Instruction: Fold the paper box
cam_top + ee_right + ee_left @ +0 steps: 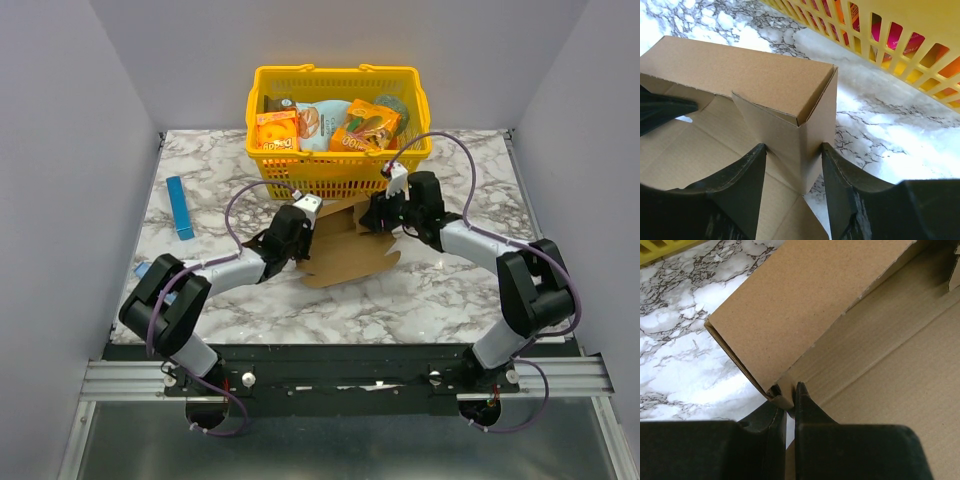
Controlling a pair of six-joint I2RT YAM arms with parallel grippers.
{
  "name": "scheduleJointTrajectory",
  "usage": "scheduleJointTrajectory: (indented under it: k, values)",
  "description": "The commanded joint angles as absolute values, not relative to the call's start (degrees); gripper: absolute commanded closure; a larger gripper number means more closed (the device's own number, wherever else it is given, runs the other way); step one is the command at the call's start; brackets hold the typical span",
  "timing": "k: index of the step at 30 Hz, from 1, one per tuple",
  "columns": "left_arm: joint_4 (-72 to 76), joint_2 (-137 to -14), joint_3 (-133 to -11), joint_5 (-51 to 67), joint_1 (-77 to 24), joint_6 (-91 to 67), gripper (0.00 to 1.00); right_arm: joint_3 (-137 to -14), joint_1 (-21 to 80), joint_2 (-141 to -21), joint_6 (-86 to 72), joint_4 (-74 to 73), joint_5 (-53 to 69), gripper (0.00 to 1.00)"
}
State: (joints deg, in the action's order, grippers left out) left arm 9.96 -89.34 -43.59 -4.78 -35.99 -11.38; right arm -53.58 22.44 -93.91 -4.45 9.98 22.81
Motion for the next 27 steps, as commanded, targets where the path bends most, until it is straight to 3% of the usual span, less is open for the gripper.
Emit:
scheduleJointTrajectory:
  k: [1, 21, 27]
  values:
    - [8.61, -87.72, -43.16, 5.01, -37.35, -7.74, 1.00, -53.44, 22.94, -91.15, -6.85, 12.04, 26.98, 0.45]
    - [9.75, -84.64, -41.05, 6.85, -37.35, -7.47, 1.00, -53.96, 23.03, -89.03, -12.66, 13.01, 24.97, 0.37]
    - [8.96, -84.55, -41.83, 6.24, -37.35, -8.70, 1.00, -54.49, 22.94, -89.82, -10.47, 11.25, 25.05, 0.49]
